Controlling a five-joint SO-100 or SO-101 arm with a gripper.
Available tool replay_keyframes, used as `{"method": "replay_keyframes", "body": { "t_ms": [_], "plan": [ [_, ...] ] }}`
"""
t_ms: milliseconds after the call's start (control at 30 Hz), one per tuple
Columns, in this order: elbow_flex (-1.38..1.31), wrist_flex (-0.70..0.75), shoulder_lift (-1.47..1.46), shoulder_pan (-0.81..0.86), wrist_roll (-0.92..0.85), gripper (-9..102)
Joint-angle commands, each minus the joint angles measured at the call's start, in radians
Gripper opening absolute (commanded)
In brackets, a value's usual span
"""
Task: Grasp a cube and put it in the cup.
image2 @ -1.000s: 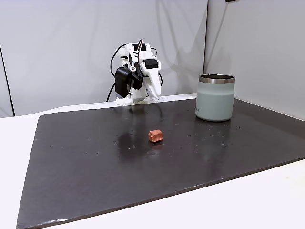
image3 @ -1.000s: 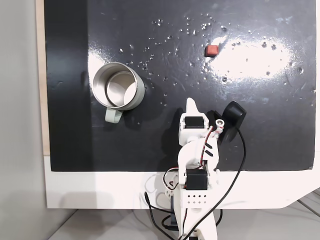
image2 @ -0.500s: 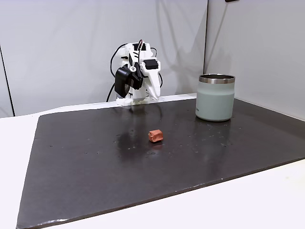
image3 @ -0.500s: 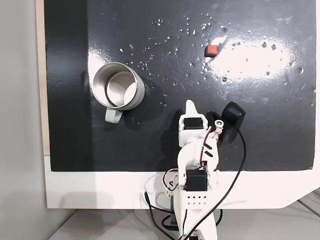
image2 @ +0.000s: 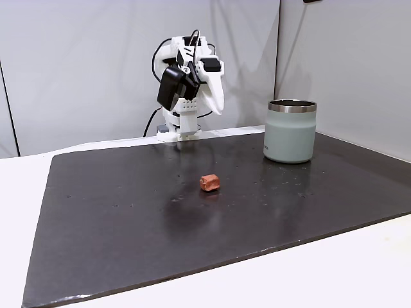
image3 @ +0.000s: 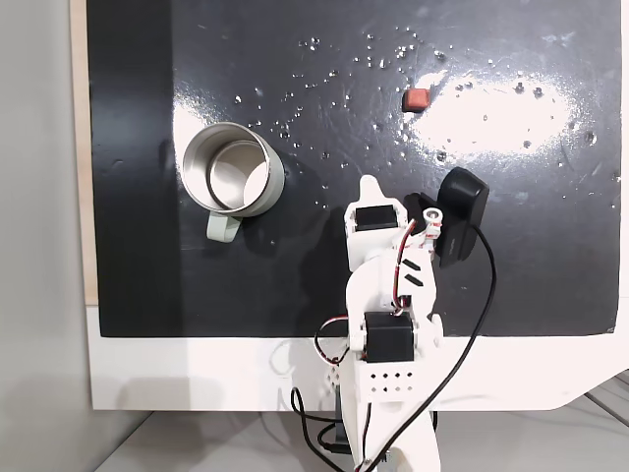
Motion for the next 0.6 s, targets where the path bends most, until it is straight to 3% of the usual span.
{"method": "replay_keyframes", "body": {
  "t_ms": [0, 567],
  "plan": [
    [-0.176, -0.011, -0.106, -0.008, 0.006, 0],
    [-0.712, 0.127, -0.637, -0.012, 0.092, 0]
  ]
}}
